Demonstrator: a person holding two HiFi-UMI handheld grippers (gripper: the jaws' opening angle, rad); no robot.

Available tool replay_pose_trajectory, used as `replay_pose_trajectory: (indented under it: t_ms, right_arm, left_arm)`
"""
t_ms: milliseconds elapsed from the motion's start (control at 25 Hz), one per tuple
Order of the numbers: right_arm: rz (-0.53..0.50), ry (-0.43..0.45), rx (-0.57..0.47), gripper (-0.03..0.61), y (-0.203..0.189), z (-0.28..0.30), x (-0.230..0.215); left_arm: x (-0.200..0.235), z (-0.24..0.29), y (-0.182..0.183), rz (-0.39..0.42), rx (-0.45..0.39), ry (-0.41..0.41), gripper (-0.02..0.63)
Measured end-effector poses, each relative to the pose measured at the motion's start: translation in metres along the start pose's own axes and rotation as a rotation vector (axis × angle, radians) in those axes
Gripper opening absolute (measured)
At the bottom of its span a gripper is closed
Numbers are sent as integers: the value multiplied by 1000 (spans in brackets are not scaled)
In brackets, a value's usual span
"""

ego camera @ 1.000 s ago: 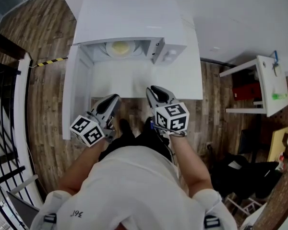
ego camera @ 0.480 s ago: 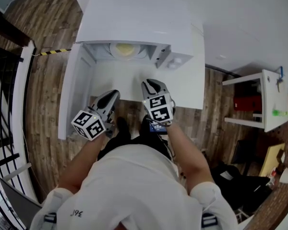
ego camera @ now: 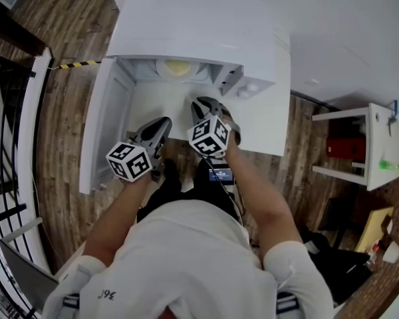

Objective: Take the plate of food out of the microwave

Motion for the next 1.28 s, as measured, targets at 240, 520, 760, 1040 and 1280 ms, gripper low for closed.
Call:
replay_pose_trajectory:
  t_ms: [240, 520, 760, 1040, 1280]
  right_arm:
    - [-233, -87, -5, 54, 22, 24, -4]
    - [-478, -170, 8, 54, 39, 51, -14]
    - [-615, -187, 35, 69, 40, 68, -11]
    - [-686, -248, 60, 67, 53, 79, -13]
    - [-727, -268, 79, 49, 55, 81, -13]
  left_arm:
    - [19, 19, -4, -42, 23, 18, 8]
    - [34, 22, -5, -76, 28, 34, 8]
    - [43, 17, -6, -102, 29, 47, 8]
    - [46, 18, -10, -119, 38, 41, 8]
    - [50, 19, -9, -122, 47, 46, 8]
Point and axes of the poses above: the fingertips, and each gripper's own axes: z forward along the fingers, x to its left, y out of its top, the point moved 1 cm from there along -z, backward along the fingers, and after that the axes turned 12 degrees about x, right-handed, at the moved point
